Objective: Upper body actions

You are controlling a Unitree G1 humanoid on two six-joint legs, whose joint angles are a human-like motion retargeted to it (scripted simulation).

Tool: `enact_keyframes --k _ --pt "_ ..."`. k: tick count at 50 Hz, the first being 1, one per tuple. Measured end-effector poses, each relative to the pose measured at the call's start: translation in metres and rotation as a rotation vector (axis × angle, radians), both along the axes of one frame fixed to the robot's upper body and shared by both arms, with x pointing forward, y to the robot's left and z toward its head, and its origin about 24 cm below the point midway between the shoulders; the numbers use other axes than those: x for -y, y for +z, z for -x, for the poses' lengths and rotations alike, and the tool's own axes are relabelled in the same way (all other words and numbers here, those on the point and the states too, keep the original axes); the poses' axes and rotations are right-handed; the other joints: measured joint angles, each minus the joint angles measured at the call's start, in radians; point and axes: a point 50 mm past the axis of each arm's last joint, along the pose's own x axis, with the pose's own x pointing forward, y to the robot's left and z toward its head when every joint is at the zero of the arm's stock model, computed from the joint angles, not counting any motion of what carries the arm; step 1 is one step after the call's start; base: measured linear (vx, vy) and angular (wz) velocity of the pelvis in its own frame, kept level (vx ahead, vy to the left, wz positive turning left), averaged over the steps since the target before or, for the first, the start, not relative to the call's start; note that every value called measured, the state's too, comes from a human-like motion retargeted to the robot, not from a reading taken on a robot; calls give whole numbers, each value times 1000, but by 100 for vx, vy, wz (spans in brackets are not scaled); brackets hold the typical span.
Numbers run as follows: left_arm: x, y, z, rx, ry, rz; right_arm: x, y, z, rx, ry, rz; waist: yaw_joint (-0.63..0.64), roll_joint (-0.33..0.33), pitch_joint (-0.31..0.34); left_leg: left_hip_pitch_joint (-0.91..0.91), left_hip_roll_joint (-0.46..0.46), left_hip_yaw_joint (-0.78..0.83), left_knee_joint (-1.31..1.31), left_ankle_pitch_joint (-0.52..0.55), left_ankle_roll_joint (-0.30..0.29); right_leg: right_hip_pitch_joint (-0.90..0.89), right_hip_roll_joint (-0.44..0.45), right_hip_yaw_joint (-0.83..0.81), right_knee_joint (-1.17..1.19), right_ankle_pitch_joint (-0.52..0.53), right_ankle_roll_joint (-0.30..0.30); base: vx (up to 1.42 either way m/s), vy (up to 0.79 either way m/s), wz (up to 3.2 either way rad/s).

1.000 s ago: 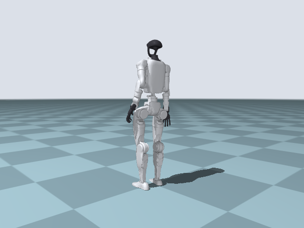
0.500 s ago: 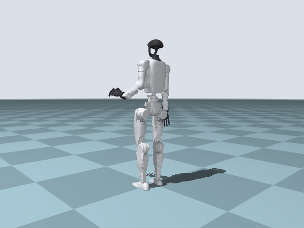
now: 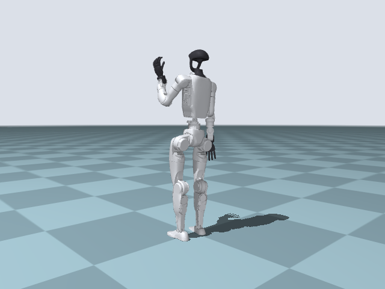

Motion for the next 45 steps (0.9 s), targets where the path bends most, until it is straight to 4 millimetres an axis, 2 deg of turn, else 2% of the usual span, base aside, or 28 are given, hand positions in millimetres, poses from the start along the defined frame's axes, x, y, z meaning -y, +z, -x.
enact_keyframes --k 3,7,11,16,25,45 --pt "7 25 17 138 -39 13 1 0 0 -3 4 2 3 1 -2 0 1 3 0 0 0 -1 0 3 0 1 0 0 0 0" --pt "14 47 40 288 -42 50 2 0 1 -7 -3 3 5 3 -3 1 2 6 0 -1 1 -3 1 9 1 2 0 0 0 0" --pt "22 58 60 404 -45 57 2 0 2 -10 -20 2 6 2 -3 4 3 10 0 -2 1 -3 2 13 2 3 0 0 0 0" --pt "35 64 73 468 -111 22 1 0 3 -14 -31 -2 7 -1 -2 7 4 10 1 -3 2 0 2 13 3 3 0 0 0 0" --pt "51 68 78 492 -155 -50 0 0 2 -15 -13 -3 4 -7 -3 10 4 10 1 -4 2 3 2 12 3 2 0 0 0 0" --pt "51 68 75 483 -164 -29 -1 0 2 -14 -26 -6 -2 -9 -3 11 6 13 0 -6 2 1 4 18 3 2 1 0 0 0"
